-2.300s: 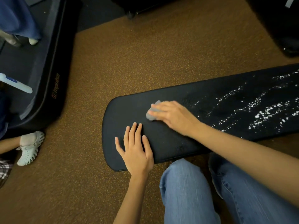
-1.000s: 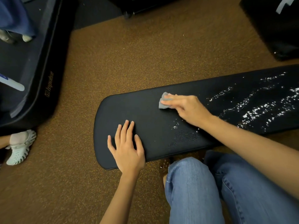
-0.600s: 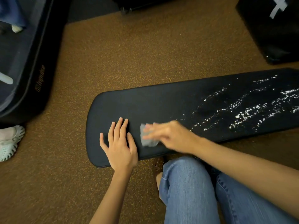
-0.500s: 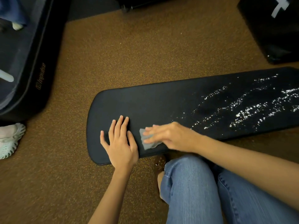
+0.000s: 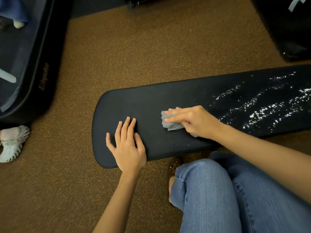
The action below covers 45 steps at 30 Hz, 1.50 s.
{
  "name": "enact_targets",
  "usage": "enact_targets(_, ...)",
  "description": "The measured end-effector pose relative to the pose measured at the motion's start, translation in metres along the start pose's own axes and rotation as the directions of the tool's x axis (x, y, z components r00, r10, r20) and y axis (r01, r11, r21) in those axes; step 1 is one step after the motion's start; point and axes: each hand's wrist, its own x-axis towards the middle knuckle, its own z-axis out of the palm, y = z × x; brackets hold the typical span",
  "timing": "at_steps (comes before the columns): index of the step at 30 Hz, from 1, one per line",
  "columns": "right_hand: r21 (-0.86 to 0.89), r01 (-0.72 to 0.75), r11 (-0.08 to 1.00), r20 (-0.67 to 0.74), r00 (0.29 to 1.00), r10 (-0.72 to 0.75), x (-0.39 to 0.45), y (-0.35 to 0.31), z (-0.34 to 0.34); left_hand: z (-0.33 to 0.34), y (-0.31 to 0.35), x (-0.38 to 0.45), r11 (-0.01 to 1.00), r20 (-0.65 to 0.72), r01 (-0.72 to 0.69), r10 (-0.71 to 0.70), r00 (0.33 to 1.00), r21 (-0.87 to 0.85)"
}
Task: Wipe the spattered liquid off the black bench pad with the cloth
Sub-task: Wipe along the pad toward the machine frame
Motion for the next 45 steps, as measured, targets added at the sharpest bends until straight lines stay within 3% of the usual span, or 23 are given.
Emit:
enact_targets(2, -0.008, 0.029, 1.0, -0.018, 0.999, -0.029, -0.007, -0.01, 0.008, -0.001, 0.0, 0.0, 1.0, 0.001, 0.003, -0.003, 1.0, 0.002)
enact_targets(6, -0.035, 0.277, 0.96, 0.155, 0.951, -0.269, -0.019, -0.044, 0.033, -0.003, 0.001, 0.0, 1.0, 0.005, -0.003, 0.003, 1.0, 0.007)
enact_targets(10, -0.017, 0.352, 0.936, 0.259, 0.905, -0.336, -0.015, -0.047, 0.044, -0.005, 0.002, 0.0, 1.0, -0.001, -0.013, 0.013, 1.0, 0.003)
enact_targets(12, -0.025, 0.354, 0.935, 0.298, 0.895, -0.331, -0.019, -0.039, 0.034, -0.005, 0.002, 0.0, 1.0, 0.01, -0.015, 0.015, 1.0, -0.002)
enact_targets(18, -0.015, 0.309, 0.951, 0.247, 0.923, -0.295, -0.052, -0.001, -0.012, -0.002, 0.001, 0.0, 1.0, -0.007, -0.009, 0.009, 1.0, -0.006)
enact_targets(23, -0.076, 0.319, 0.945, 0.154, 0.94, -0.305, -0.042, -0.02, 0.014, 0.001, 0.0, 0.0, 1.0, -0.01, 0.0, 0.0, 1.0, 0.009)
enact_targets(30, -0.059, 0.322, 0.945, 0.241, 0.923, -0.3, -0.035, -0.016, 0.014, -0.008, 0.004, -0.001, 1.0, 0.05, -0.005, 0.003, 0.999, 0.022)
enact_targets(33, -0.147, 0.259, 0.955, 0.213, 0.951, -0.226, -0.053, 0.016, -0.025, -0.012, 0.01, 0.001, 0.999, 0.055, 0.016, -0.018, 0.998, 0.045)
enact_targets(36, -0.195, -0.01, 0.981, -0.06, 0.998, -0.001, -0.064, 0.054, -0.059, -0.012, 0.031, 0.005, 1.0, 0.042, 0.016, -0.017, 0.999, 0.015)
enact_targets(38, -0.134, -0.223, 0.966, -0.26, 0.948, 0.183, -0.06, 0.059, -0.058, -0.007, 0.051, 0.005, 1.0, 0.065, -0.014, 0.015, 0.998, -0.002)
enact_targets(40, -0.062, -0.285, 0.956, -0.325, 0.912, 0.251, -0.053, 0.043, -0.038, 0.0, 0.068, 0.003, 1.0, 0.089, -0.022, 0.024, 0.996, -0.019)
enact_targets(43, -0.016, -0.087, 0.996, -0.088, 0.992, 0.085, -0.048, 0.001, -0.009, 0.009, 0.076, 0.0, 1.0, 0.092, -0.007, 0.01, 0.996, -0.025)
enact_targets(45, -0.088, 0.064, 0.994, 0.069, 0.996, -0.058, -0.044, -0.005, -0.007, 0.011, 0.073, -0.001, 1.0, 0.084, -0.001, 0.004, 0.996, -0.029)
